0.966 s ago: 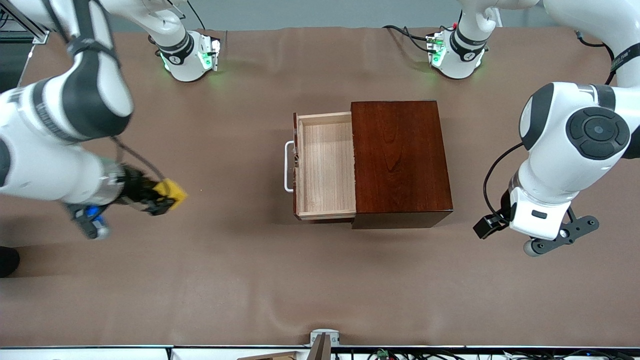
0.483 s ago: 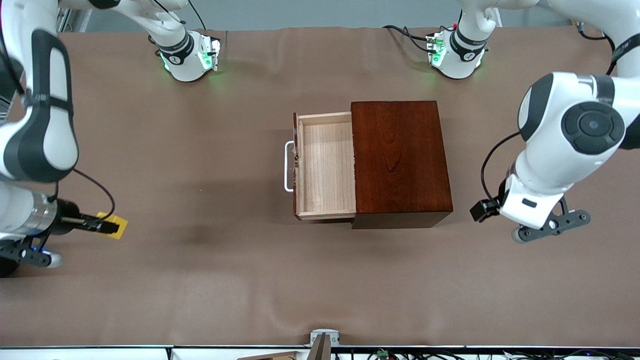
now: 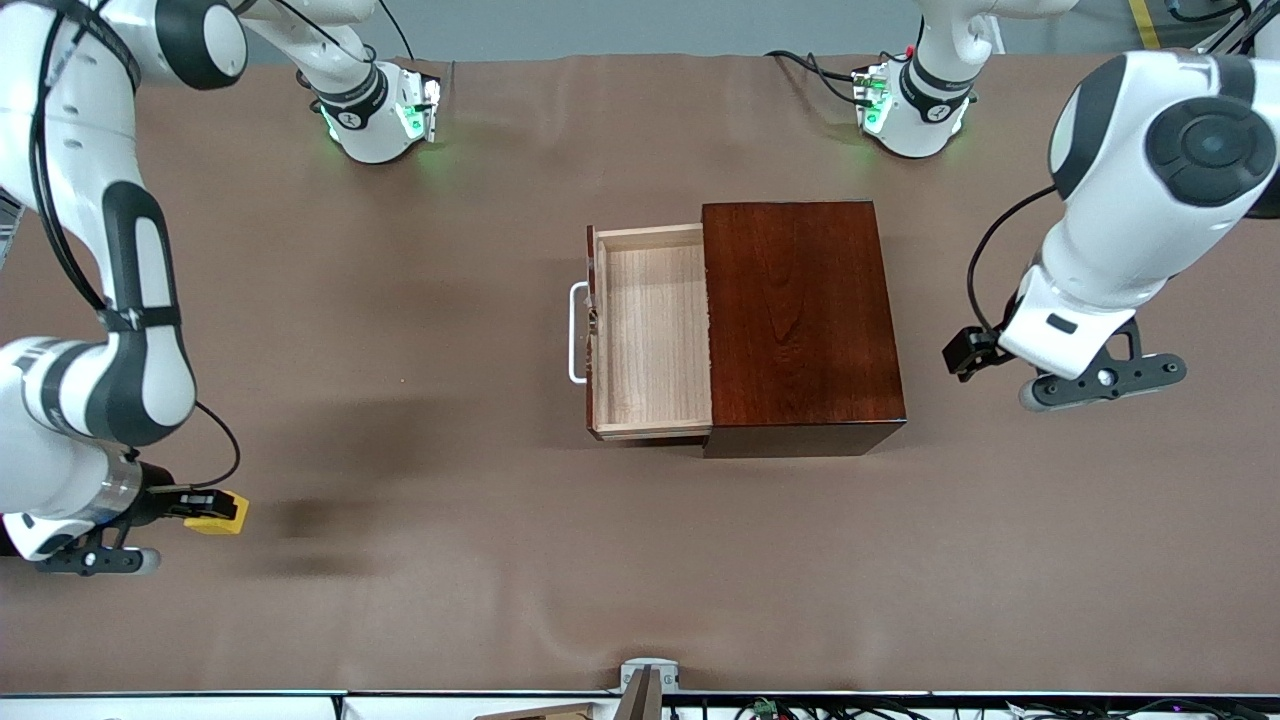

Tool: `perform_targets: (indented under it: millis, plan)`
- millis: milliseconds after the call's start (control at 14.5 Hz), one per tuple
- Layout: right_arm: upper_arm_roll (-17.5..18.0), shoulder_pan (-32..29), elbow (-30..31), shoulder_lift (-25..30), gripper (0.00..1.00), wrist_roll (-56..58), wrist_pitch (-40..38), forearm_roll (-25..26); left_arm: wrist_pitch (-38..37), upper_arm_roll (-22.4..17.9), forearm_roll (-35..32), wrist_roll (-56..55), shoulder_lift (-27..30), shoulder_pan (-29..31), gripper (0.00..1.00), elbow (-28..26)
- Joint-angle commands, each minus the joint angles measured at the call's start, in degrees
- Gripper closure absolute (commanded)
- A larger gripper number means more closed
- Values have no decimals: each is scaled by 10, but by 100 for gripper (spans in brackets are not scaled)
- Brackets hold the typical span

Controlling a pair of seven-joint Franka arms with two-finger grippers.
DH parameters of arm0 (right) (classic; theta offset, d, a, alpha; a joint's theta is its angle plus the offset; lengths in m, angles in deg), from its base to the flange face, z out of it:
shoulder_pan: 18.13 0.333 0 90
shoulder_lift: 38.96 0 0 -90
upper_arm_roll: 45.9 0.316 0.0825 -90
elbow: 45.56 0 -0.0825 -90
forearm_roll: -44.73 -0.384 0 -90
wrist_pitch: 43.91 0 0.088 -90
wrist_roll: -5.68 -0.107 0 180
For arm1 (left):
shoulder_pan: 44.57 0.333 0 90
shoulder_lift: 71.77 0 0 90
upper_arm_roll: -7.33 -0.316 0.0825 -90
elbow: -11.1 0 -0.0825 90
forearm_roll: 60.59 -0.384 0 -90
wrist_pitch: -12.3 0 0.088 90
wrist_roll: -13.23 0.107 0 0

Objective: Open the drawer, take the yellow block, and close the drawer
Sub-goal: 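Lift the yellow cube out and carry it away with the right gripper, then set the cube down with the right gripper while the left gripper reaches the drawer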

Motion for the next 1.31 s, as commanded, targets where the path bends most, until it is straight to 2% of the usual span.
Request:
perform_targets:
  millis: [0, 414, 690, 828, 966, 1103, 1241]
  plan:
    - [12, -27, -14, -29, 68, 22, 9, 12, -5, 3, 43, 55, 28, 32, 0, -16]
    - [12, -31, -16, -64, 68, 22, 25, 12, -14, 15, 70, 46, 50, 25, 0, -15]
    - [12, -25, -16, -70, 68, 17, 26, 11, -17, 48, 71, -17, 41, 17, 0, 8]
    - [13, -22, -17, -70, 68, 9, 26, 11, -16, 73, 67, -113, 13, -7, 0, 15]
    - [13, -16, -17, -72, 67, -1, 26, 11, -11, 81, 65, -213, -27, -54, 0, 21]
    - [12, -16, -16, -72, 67, 0, 28, 12, -2, 78, 61, -312, -86, -112, 0, 59]
    - [12, -20, -17, -72, 67, 1, 30, 13, 23, 77, 62, -424, -147, -146, 0, 106]
